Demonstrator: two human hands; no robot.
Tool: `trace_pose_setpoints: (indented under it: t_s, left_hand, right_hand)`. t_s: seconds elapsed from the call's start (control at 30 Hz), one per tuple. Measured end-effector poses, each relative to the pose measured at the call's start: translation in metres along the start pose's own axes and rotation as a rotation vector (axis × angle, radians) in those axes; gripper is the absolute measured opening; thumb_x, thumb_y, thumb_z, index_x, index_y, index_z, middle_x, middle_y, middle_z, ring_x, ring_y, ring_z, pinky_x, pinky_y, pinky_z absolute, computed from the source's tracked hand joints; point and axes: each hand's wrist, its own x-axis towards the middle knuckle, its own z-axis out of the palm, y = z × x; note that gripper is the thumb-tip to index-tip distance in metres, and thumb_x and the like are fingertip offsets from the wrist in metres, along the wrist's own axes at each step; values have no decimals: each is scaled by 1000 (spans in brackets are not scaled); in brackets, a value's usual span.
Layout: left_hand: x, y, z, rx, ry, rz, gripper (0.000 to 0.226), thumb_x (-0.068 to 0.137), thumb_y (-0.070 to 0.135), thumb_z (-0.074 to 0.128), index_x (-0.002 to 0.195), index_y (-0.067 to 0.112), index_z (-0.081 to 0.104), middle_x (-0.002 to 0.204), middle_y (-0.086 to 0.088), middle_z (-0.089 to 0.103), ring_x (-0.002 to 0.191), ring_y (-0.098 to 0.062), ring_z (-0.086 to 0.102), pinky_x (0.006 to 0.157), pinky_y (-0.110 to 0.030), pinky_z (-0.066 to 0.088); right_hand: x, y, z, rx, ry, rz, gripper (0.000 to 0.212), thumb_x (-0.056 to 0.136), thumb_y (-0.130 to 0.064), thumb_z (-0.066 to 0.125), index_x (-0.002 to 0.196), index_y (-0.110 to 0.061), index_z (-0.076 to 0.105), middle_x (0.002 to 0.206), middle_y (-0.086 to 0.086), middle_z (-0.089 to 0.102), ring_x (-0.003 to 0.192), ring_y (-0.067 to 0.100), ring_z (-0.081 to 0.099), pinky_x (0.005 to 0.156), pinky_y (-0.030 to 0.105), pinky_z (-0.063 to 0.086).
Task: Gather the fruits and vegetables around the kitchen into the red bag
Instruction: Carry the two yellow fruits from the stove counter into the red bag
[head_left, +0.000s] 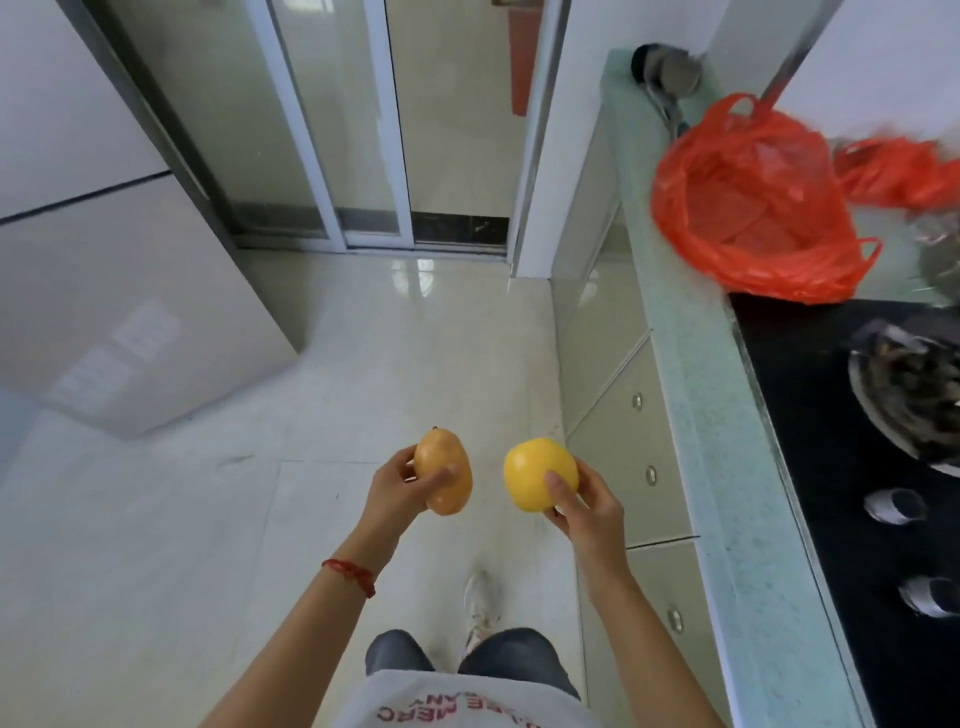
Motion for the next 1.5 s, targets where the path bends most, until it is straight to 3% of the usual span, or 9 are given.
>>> trace_pose_setpoints:
  t_s: [0.17, 0.33, 0.57, 0.7, 0.87, 1.0, 1.3, 1.5]
  left_hand:
    - [47, 39, 14, 11, 50, 20, 45, 77, 19, 72, 117, 16, 52, 109, -6, 56, 96, -23, 58, 70, -29, 53]
    - [103, 74, 16, 1, 63, 15, 52, 77, 19, 72, 123, 11, 51, 114, -10, 56, 104, -28, 57, 78, -35, 54]
    - [213, 141, 8, 38, 14, 55, 49, 78, 19, 71, 123, 10, 51, 112, -9, 57, 96, -24, 58, 67, -26, 52]
    - [276, 190, -5, 95, -22, 36, 51, 78, 19, 70, 124, 10, 50, 115, -11, 57, 101, -28, 58, 74, -33, 54]
    - [342, 242, -13, 174, -69, 40, 57, 76, 22, 72, 127, 9, 49, 117, -11, 56, 102, -27, 57, 75, -33, 55]
    - [381, 270, -5, 176, -91, 24, 75, 61, 35, 76, 127, 11, 49, 117, -9, 56, 105, -29, 57, 79, -37, 54]
    - [452, 317, 48, 236, -163, 64, 62, 73, 27, 75, 127, 12, 47, 111, -3, 52, 97, -22, 54, 67, -25, 50]
    - [486, 343, 97, 350, -258, 110, 60, 79, 24, 69, 132, 12, 43, 120, -5, 49, 108, -27, 51, 86, -39, 50]
  right_hand:
    - [60, -32, 11, -18, -32, -3, 41, 81, -14, 67, 120, -8, 56, 113, 7, 59, 88, 9, 61, 68, 25, 58]
    - [116, -53, 32, -13, -29, 6, 45, 80, -15, 67, 123, -6, 55, 118, 11, 58, 91, 10, 62, 70, 27, 58]
    - [217, -90, 91, 39, 34, -1, 43, 80, -14, 67, 120, -6, 56, 118, 13, 57, 91, 13, 62, 68, 26, 59]
    - [270, -119, 130, 93, 101, 25, 37, 81, -17, 67, 115, -7, 59, 113, 14, 59, 93, 20, 61, 67, 26, 58]
    - [321, -151, 165, 135, 149, 30, 32, 81, -17, 66, 112, -8, 59, 107, 8, 59, 89, 15, 61, 66, 25, 58]
    - [353, -167, 177, 150, 192, 42, 36, 81, -15, 67, 114, -4, 58, 107, 9, 59, 91, 18, 61, 67, 26, 59]
    - [425, -195, 169, 189, 258, 56, 39, 79, -19, 69, 115, -9, 58, 114, 13, 59, 98, 26, 61, 68, 29, 59]
    - [459, -215, 154, 230, 349, 66, 35, 79, -18, 68, 112, -12, 58, 116, 14, 57, 101, 29, 60, 63, 26, 59]
